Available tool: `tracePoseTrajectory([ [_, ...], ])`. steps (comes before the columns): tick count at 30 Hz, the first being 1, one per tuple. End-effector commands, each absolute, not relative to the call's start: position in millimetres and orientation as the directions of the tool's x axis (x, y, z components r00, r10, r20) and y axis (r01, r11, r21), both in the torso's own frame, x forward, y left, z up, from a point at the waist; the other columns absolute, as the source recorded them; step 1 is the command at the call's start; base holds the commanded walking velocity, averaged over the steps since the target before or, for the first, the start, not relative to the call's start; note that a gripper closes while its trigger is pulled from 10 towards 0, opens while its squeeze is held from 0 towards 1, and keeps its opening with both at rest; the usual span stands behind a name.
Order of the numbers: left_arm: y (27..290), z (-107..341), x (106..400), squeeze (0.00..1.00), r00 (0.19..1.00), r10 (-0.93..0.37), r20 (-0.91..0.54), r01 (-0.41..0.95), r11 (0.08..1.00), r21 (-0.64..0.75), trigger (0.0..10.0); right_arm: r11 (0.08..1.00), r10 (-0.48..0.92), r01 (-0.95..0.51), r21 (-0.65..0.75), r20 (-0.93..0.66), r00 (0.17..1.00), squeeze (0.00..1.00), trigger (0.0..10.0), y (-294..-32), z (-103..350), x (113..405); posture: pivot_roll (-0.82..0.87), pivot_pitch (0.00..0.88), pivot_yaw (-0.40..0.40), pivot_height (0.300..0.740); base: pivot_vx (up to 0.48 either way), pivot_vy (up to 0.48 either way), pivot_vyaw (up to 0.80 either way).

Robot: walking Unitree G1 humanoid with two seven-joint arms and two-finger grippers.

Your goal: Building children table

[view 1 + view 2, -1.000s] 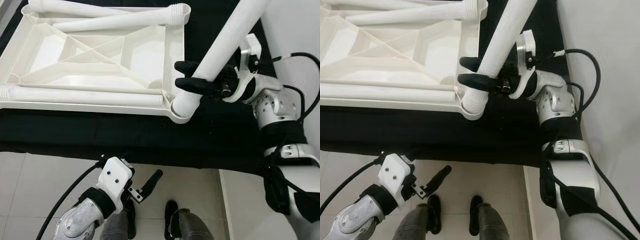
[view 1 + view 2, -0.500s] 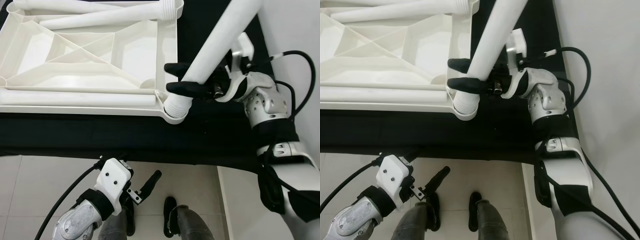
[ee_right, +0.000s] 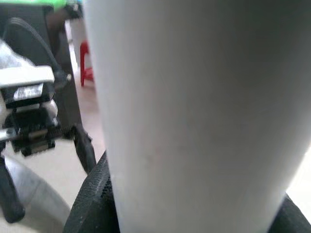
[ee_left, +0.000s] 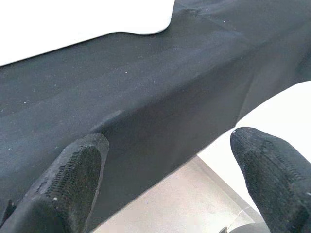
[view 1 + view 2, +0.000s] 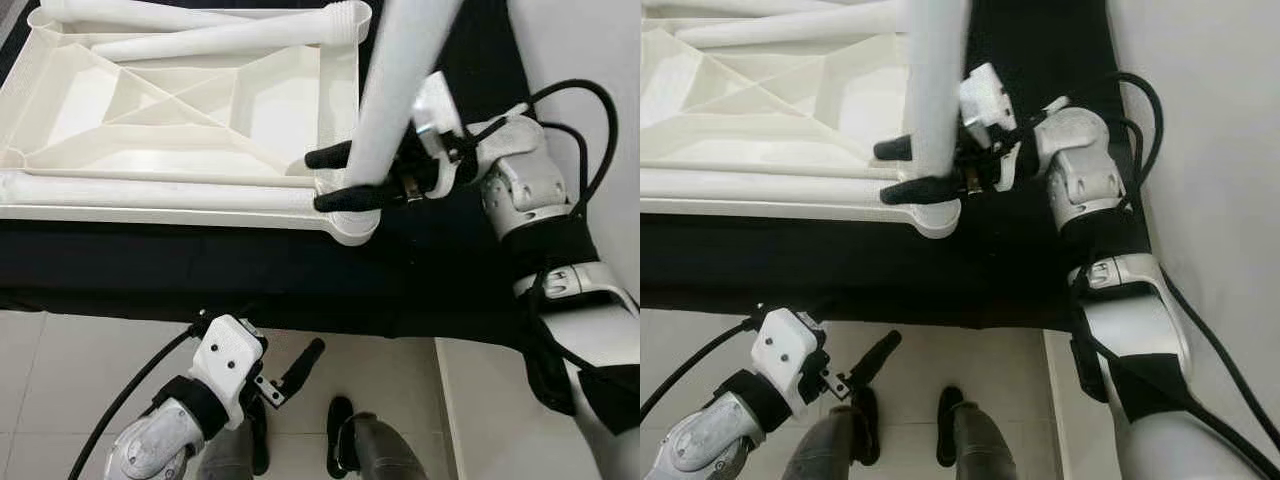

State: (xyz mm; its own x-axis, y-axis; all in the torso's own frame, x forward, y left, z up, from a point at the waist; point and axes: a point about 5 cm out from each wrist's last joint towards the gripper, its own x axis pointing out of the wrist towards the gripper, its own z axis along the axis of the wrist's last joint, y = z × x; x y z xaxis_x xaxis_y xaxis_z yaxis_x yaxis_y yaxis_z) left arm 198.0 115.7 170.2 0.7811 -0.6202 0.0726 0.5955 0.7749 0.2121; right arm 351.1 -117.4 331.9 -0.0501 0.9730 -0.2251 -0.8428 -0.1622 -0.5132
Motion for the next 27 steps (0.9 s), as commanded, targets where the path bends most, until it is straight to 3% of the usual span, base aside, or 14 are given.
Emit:
tracePoseTrajectory([
  [1, 114.7, 164.3, 194.6, 0.0, 0.776, -0.629, 0.042, 0.613, 0.768, 0.188, 10.0, -0.199, 0.913, -0.906, -0.372, -0.407, -0.034, 0.0, 10.0, -121.9, 285.5, 357.7, 0.08, 0.489, -0.03, 0.74, 0.0, 0.0, 0.0],
  [12, 114.9, 163.5, 196.5, 0.0, 0.778, -0.627, 0.042, 0.61, 0.77, 0.189, 10.0, -0.245, 0.891, -0.883, -0.4, -0.451, -0.043, 0.0, 10.0, -109.6, 296.5, 360.3, 0.07, 0.488, -0.042, 0.74, 0.0, 0.0, 0.0],
  [13, 115.1, 163.3, 196.8, 0.0, 0.779, -0.626, 0.042, 0.609, 0.771, 0.189, 10.0, -0.184, 0.923, -0.907, -0.379, -0.385, -0.026, 0.0, 10.0, -106.8, 302.2, 364.0, 0.07, 0.487, -0.047, 0.74, 0.0, 0.0, 0.0],
  [18, 115.5, 163.1, 197.0, 0.0, 0.779, -0.625, 0.042, 0.608, 0.771, 0.189, 10.0, -0.089, 0.952, -0.933, -0.35, -0.304, 0.023, 0.0, 10.0, -105.2, 307.6, 369.1, 0.07, 0.487, -0.047, 0.74, 0.0, 0.0, 0.0],
  [19, 115.7, 162.9, 197.2, 0.0, 0.78, -0.625, 0.041, 0.608, 0.771, 0.188, 10.0, 0.014, 0.966, -0.953, -0.304, -0.241, 0.091, 0.0, 10.0, -106.6, 309.4, 374.6, 0.07, 0.487, -0.047, 0.74, 0.0, 0.0, 0.0],
  [24, 115.7, 162.6, 197.9, 0.0, 0.78, -0.624, 0.041, 0.608, 0.772, 0.187, 10.0, 0.095, 0.969, -0.961, -0.26, -0.195, 0.149, 0.0, 10.0, -109.4, 309.0, 378.9, 0.06, 0.486, -0.049, 0.74, 0.0, 0.0, 0.0],
  [26, 114.5, 162.1, 199.3, 0.0, 0.779, -0.626, 0.039, 0.61, 0.77, 0.185, 10.0, 0.264, 0.941, -0.938, -0.225, -0.155, 0.302, 0.0, 10.0, -118.9, 302.6, 387.0, 0.06, 0.484, -0.052, 0.74, 0.0, 0.0, 0.0],
  [27, 114.5, 162.1, 199.3, 0.0, 0.779, -0.626, 0.039, 0.61, 0.77, 0.185, 10.0, 0.264, 0.941, -0.938, -0.225, -0.155, 0.302, 0.0, 10.0, -118.9, 302.6, 387.0, 0.06, 0.484, -0.052, 0.74, 0.0, 0.0, 0.0],
])
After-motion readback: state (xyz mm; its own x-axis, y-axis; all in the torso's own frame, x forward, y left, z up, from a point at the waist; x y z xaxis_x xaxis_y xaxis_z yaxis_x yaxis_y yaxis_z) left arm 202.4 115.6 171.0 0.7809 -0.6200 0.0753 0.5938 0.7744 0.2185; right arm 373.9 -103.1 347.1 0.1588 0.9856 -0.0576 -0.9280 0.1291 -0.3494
